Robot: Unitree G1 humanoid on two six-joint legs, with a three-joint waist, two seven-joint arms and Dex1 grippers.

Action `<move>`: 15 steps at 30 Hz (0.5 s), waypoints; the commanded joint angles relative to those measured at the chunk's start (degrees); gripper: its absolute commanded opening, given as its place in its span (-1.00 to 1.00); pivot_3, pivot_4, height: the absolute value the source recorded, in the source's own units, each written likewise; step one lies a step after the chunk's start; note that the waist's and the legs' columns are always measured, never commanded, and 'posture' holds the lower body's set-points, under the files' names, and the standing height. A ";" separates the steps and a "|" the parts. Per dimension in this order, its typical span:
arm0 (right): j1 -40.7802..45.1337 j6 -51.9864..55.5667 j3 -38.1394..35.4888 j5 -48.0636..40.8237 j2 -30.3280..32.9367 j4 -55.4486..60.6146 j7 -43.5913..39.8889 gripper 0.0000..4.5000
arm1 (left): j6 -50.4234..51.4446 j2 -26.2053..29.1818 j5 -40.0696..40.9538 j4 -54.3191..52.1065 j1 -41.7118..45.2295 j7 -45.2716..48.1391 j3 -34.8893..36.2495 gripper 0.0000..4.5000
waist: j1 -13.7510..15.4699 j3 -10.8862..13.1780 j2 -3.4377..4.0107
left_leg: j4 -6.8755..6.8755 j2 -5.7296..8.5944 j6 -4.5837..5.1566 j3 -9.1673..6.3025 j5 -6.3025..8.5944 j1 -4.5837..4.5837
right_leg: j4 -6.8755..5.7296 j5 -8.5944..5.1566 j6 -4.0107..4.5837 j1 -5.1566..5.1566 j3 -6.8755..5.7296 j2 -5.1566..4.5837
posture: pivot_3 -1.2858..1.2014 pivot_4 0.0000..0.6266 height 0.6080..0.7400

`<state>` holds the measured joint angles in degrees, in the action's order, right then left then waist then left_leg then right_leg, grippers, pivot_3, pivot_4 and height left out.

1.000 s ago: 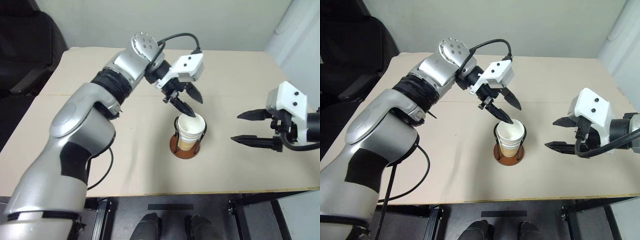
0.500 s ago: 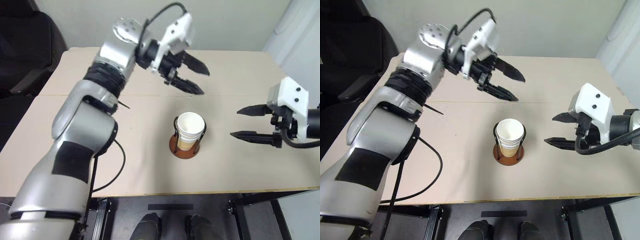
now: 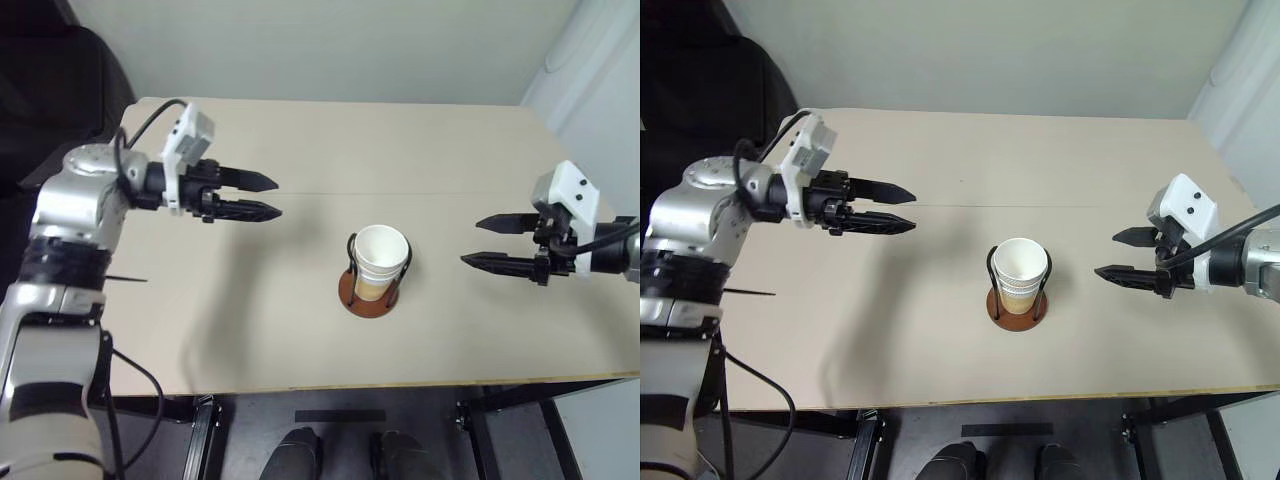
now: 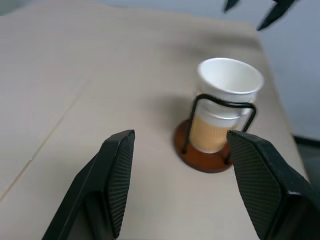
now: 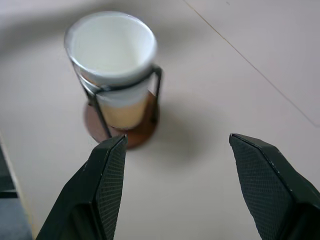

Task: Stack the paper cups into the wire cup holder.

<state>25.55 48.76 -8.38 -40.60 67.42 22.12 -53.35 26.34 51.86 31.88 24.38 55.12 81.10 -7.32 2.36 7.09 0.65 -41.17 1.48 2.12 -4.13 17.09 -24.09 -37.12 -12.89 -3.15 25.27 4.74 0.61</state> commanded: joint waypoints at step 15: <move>4.19 -8.71 9.24 10.46 0.04 -3.54 -11.50 0.47 | 9.36 2.07 2.34 -10.06 -12.30 -14.37 20.12 0.39 | -1.14 -0.01 -0.01 | 0.12 -0.09 -0.12 0.02 -0.08 0.30 | 0.02 0.07 0.13 -0.19 0.00 0.07 | 0.03 -0.52 1.00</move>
<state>28.94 41.45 0.77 -31.52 67.51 18.72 -64.14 35.04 52.82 33.56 17.06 43.56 67.59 10.40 1.23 7.08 0.63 -41.04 1.39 2.00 -4.12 17.02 -23.77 -37.09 -12.82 -3.02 25.07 4.74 0.68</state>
